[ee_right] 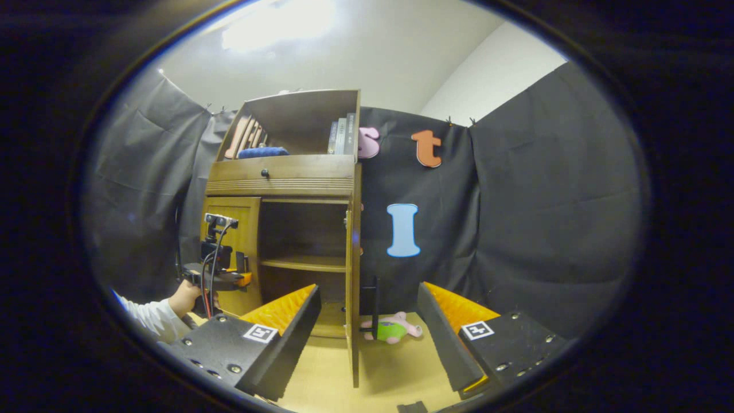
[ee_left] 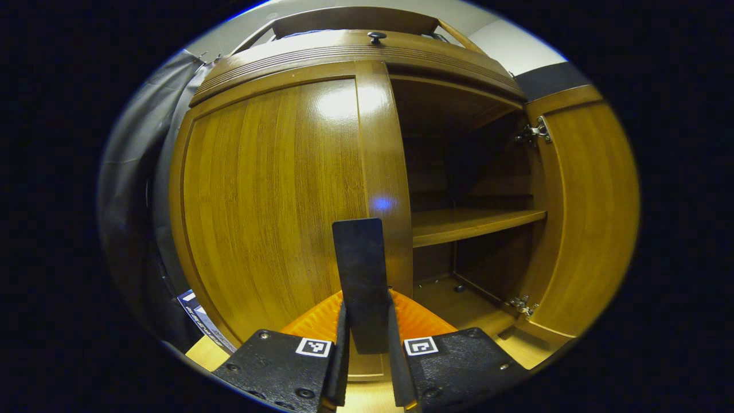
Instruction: Open the right door of the double-door shoe cabinet with the right hand, and open the left door with the left hand.
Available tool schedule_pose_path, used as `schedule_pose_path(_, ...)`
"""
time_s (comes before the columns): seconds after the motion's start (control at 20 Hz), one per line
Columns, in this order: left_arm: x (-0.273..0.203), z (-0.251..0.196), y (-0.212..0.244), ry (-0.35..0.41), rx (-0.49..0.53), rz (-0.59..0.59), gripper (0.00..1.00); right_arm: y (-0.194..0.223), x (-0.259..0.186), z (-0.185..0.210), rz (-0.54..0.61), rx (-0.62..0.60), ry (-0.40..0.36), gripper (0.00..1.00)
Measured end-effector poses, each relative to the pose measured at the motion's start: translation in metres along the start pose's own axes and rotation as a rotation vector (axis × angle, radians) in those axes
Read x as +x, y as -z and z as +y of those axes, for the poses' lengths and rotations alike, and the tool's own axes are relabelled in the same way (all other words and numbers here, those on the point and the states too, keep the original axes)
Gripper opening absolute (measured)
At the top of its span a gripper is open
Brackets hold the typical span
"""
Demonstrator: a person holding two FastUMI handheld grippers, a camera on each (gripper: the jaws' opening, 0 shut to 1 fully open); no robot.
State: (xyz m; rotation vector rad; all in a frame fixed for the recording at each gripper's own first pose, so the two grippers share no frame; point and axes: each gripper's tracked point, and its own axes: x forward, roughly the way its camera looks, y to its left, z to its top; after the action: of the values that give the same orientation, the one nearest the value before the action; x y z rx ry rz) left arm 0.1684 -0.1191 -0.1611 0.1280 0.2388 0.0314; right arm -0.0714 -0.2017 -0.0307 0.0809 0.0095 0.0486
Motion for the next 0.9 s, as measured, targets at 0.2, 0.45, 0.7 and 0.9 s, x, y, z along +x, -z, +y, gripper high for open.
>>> schedule_pose_path(0.2,-0.034,0.002,0.004,0.062,0.003,0.022,0.33,0.001,-0.001,0.010,0.029,0.021,0.004,0.98)
schedule_pose_path(0.45,-0.065,0.008,0.005,0.129,-0.021,0.026,0.33,0.004,-0.001,0.028,0.026,0.013,-0.004,1.00)
schedule_pose_path(0.7,-0.103,0.023,0.008,0.148,-0.026,0.026,0.32,0.009,-0.003,0.042,0.035,0.020,-0.023,1.00)
schedule_pose_path(0.9,-0.131,0.039,0.009,0.123,-0.063,0.037,0.32,0.013,-0.005,0.052,0.034,0.020,-0.041,0.98)
